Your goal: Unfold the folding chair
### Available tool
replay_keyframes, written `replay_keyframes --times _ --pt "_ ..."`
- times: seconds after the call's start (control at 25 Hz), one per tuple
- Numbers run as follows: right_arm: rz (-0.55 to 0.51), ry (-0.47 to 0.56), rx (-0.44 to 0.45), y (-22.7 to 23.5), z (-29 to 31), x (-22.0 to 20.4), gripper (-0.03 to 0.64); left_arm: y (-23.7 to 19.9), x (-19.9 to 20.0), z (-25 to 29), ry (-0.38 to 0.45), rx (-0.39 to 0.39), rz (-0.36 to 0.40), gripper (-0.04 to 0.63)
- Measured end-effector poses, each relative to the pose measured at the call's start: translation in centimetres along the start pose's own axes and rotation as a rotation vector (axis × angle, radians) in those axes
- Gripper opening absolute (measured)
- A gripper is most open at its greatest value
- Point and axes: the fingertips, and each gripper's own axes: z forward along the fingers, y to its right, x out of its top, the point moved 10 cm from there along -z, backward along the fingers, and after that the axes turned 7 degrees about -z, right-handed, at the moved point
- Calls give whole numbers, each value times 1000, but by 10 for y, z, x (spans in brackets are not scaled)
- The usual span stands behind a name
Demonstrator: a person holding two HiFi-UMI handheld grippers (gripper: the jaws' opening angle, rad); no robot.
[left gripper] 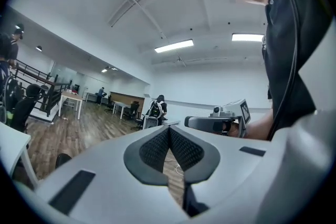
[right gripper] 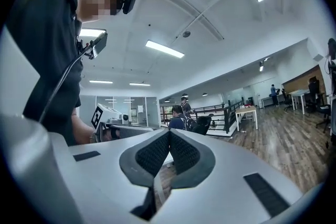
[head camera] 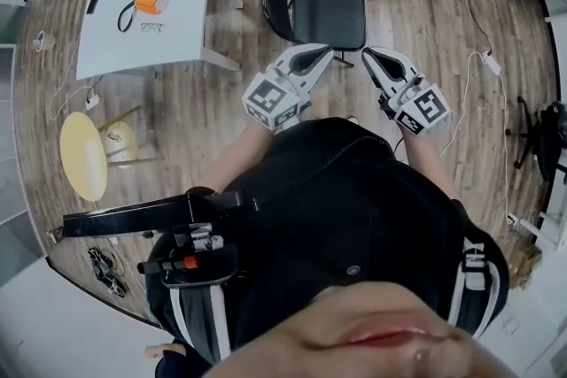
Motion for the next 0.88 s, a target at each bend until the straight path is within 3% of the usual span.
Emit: replay_keyframes --times 0.24,0.88 --pt "-30 2 63 3 12 -1 8 -2 1 4 -21 19 1 5" --pt "-56 -13 111 -17 6 0 8 23 -4 -20 -15 54 2 5"
